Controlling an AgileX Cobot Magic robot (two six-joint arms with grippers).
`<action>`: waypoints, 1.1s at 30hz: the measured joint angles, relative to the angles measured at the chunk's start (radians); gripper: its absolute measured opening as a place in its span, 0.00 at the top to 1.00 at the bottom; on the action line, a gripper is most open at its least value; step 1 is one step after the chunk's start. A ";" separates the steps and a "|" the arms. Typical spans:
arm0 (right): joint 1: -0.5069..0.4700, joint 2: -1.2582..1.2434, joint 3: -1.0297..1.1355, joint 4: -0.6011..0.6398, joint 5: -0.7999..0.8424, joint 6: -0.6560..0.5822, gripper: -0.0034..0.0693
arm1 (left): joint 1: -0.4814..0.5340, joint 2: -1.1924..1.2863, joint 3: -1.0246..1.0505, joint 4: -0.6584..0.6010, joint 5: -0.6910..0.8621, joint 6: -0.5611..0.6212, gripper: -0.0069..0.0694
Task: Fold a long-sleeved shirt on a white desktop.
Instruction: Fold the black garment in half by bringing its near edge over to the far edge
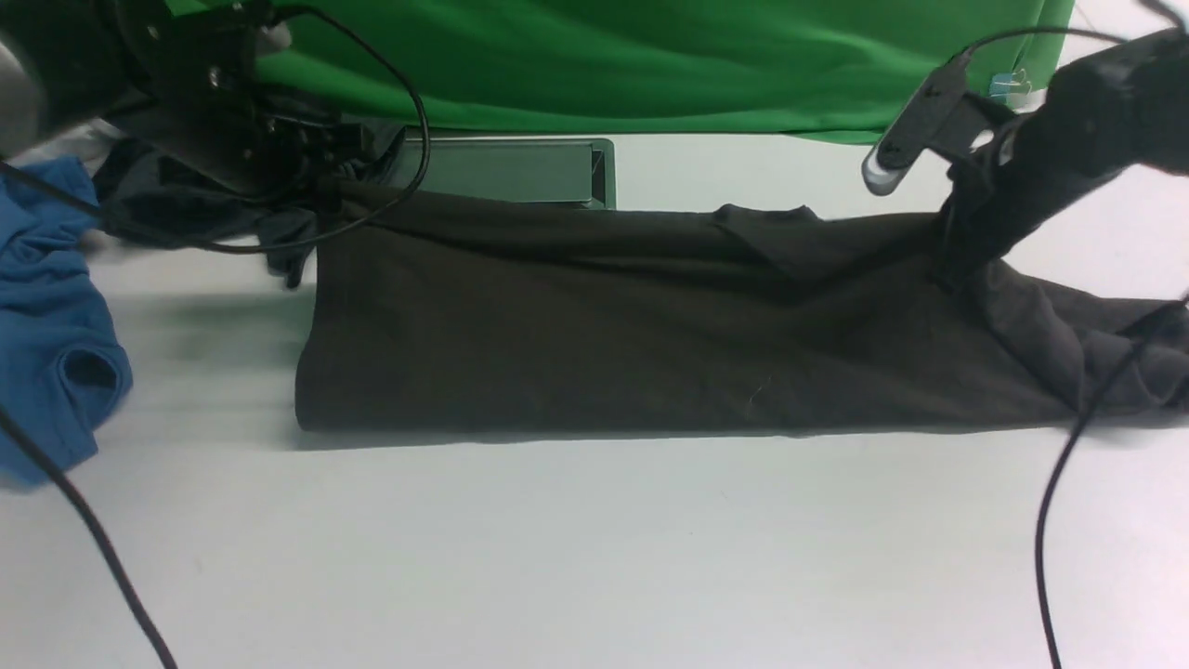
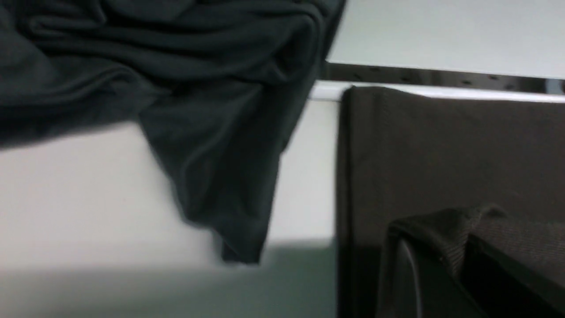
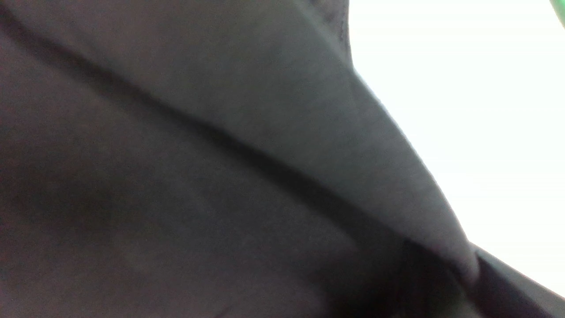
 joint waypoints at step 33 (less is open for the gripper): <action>0.094 0.039 -0.063 0.512 0.144 0.068 0.93 | -0.055 -0.129 -0.010 -0.095 -0.033 0.321 0.75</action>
